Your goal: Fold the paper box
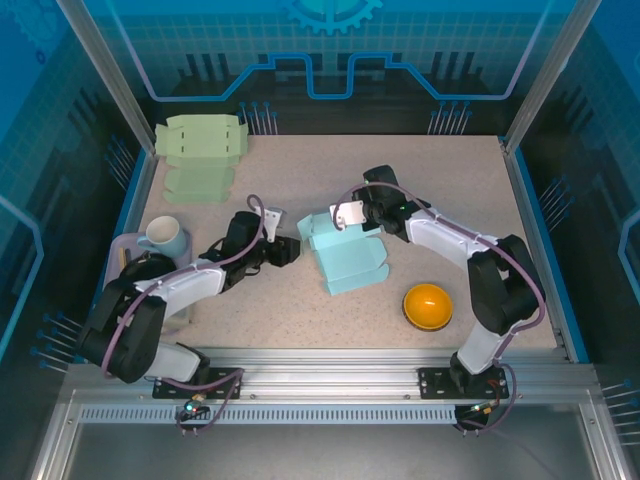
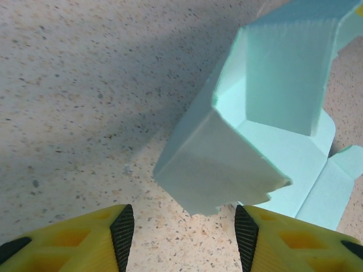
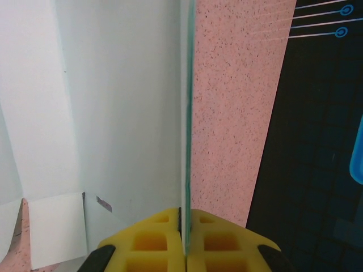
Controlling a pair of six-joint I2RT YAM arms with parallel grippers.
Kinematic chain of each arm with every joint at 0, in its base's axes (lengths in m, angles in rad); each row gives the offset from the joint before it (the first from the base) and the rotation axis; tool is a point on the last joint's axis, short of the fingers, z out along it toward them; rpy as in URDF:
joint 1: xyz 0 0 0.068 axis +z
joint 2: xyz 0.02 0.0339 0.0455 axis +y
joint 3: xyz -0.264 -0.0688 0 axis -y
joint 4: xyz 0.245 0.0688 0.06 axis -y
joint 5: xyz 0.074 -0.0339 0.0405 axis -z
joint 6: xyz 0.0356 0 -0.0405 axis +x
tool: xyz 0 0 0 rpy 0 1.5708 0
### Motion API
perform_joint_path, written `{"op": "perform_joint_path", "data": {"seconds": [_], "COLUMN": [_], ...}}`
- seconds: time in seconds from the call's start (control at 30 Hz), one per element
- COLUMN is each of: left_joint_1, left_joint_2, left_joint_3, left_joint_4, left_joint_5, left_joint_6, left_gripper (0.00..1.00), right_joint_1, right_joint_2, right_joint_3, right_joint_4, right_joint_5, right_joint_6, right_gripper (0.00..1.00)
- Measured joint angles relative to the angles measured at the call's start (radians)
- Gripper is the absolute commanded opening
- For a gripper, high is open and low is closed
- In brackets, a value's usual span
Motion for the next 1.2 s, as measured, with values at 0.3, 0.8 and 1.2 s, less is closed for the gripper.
{"op": "perform_joint_path", "data": {"seconds": [0.3,0.8,1.2], "left_joint_1": [-0.011,-0.037,-0.077], "left_joint_2": [0.039,0.069,0.070], "left_joint_3": [0.002,0.021,-0.027], "left_joint_4": [0.023,0.097,0.118], "left_joint_5": [0.017,0.089,0.092], "left_joint_6": [0.038,0.072,0.075], "left_gripper": [0.50,0.49,0.45], "right_joint_1": [0.000,0.020,0.072], "right_joint_2": [0.000,-0.010,-0.032], "right_joint_3": [-0.059,-0.149,-0.296], "right_joint_4": [0.053,0.172,0.457], "right_joint_5": [-0.004,0.018,0.126], "right_joint_6": [-0.003,0.000,0.009], "right_gripper": [0.00,0.00,0.00]}}
